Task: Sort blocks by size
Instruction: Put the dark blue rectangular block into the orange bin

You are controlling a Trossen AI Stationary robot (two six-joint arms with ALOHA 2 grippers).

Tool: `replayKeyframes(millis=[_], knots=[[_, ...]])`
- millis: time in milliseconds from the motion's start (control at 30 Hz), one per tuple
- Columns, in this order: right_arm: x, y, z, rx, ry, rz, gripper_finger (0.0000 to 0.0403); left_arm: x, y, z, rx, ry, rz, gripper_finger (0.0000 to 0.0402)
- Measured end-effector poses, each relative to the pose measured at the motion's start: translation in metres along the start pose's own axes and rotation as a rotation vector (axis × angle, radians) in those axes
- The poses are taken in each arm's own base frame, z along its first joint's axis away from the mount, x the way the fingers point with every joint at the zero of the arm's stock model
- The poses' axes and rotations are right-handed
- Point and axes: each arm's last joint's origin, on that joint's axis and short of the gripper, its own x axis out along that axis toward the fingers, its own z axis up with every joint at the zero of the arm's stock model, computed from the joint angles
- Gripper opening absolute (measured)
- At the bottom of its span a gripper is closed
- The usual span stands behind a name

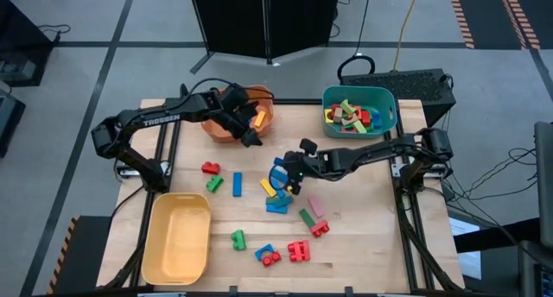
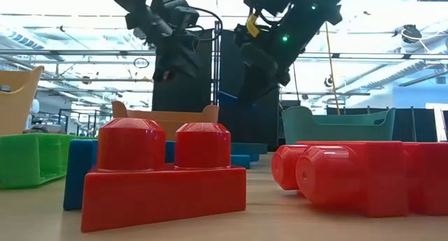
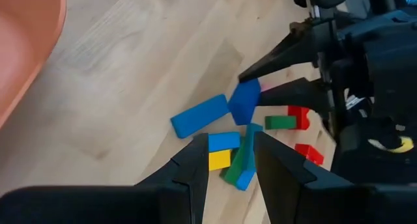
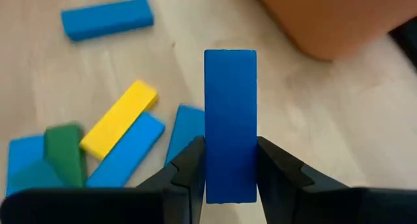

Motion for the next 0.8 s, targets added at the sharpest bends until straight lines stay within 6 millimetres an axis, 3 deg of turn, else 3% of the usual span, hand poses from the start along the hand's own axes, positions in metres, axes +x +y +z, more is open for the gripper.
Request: replayKeyframes(millis=[500,800], knots=[[0.006,-0.023,0.026,0.078,-0.19,-0.028,0.01,0.002,-0.007,0.006,-0.064,-0.058,-0.045,0.0116],[-0.001,-0.031,0.047,0.052,-0.246,-0.077,0.01,0.001,-0.006,0.007,-0.087,-0.083,-0.015,0.0116]])
